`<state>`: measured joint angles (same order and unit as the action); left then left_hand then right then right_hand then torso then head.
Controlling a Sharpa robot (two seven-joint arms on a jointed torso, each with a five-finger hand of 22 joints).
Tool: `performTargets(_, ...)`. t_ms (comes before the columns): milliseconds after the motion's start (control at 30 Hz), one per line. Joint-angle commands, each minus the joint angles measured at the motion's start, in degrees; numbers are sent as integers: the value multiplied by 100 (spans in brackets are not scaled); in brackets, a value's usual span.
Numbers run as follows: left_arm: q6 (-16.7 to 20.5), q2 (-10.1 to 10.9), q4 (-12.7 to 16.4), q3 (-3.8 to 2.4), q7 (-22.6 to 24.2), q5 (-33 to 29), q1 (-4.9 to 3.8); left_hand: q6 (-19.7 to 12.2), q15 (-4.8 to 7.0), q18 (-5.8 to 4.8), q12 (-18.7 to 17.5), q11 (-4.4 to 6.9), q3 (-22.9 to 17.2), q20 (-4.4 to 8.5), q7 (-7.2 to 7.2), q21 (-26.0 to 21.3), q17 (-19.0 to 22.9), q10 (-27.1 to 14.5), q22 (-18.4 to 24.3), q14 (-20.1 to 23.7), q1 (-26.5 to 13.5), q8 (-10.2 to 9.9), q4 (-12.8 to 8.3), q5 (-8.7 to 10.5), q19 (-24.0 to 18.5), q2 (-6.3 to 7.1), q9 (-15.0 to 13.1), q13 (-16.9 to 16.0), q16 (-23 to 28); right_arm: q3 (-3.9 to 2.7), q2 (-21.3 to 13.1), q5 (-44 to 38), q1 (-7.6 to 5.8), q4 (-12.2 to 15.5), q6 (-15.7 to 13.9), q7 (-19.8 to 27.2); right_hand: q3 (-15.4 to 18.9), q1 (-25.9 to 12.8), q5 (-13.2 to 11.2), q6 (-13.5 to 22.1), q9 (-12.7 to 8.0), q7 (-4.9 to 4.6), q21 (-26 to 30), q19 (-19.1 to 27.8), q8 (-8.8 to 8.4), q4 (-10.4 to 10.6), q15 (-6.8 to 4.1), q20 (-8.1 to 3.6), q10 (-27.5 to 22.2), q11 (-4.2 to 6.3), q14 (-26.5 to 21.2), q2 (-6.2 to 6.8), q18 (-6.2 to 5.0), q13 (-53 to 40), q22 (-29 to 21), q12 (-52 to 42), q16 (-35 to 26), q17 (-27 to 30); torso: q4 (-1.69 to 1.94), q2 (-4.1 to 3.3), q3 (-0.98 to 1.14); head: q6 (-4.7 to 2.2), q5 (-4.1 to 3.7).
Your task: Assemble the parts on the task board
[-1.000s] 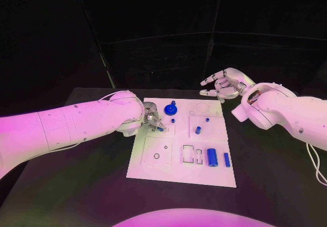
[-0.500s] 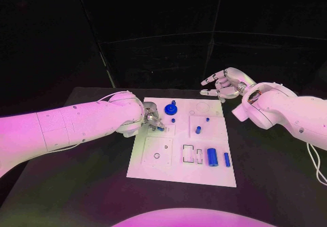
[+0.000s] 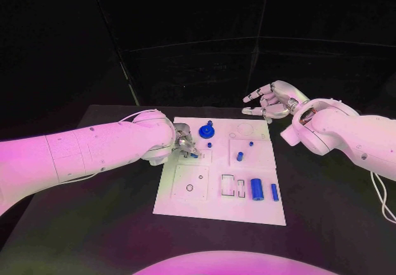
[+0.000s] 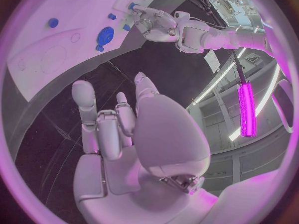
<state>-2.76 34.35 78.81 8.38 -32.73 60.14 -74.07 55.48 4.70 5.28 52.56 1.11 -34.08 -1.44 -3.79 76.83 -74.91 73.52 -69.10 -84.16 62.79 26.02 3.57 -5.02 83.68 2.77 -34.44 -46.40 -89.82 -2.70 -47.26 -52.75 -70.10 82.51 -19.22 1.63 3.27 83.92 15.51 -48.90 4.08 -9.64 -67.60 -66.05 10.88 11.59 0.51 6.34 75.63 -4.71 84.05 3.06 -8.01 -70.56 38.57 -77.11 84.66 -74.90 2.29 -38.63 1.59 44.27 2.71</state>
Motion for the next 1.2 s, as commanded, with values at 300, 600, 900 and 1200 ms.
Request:
performTargets(300, -456, -71, -86, 7, -148, 42, 3, -6, 7, -123, 28, 5, -977, 1, 46, 38, -1509, 46, -31, -584, -63, 63, -928, -43, 50, -33, -32, -1, -18, -5, 22, 12, -11, -12, 51, 18, -2, -6, 13, -45, -3, 4, 28, 3, 23, -21, -39, -15, 31, 13, 309, -62, -88, -9, -9, 0, -35, -239, -2, 0, 1, 40, -2)
performTargets(600, -611, -181, -224, 6, -166, 38, 1, 13, 19, -128, -33, 23, -970, 9, 72, 53, -1509, 51, -61, -584, -195, 128, -879, -41, 58, -41, -73, 102, -18, -5, 38, 12, -11, -22, 53, 15, -2, -6, 13, -45, -3, 4, 28, 3, 23, -21, -39, -15, 31, 13, 309, -62, -88, -9, -9, 0, -35, -239, -4, 2, 0, 45, -2)
performTargets(900, -663, -282, -344, 5, -131, -28, -1, 88, 45, -149, 0, 64, -865, 30, 130, 123, -1509, 128, -180, -584, -657, 215, -545, -32, 94, -129, -102, 152, -18, -4, 50, 12, -11, -31, 50, 14, 5, -13, 11, -57, -1, 7, 35, 4, 36, -27, -41, -16, 29, 15, 307, -66, -90, -5, -20, 1, -43, -226, -2, 0, 2, 53, -17)
performTargets(1200, -736, -344, -421, 4, -117, -43, -4, 126, 58, -156, 44, 80, -806, 41, 152, 147, -1509, 164, -221, -584, -787, 242, -471, -23, 106, -128, -103, 138, -18, -4, 61, 12, -11, -35, 57, 10, 5, -13, 11, -57, -1, 7, 35, 4, 36, -27, -41, -16, 29, 15, 307, -66, -90, -5, -20, 1, -43, -226, -3, 1, 0, 66, -24)
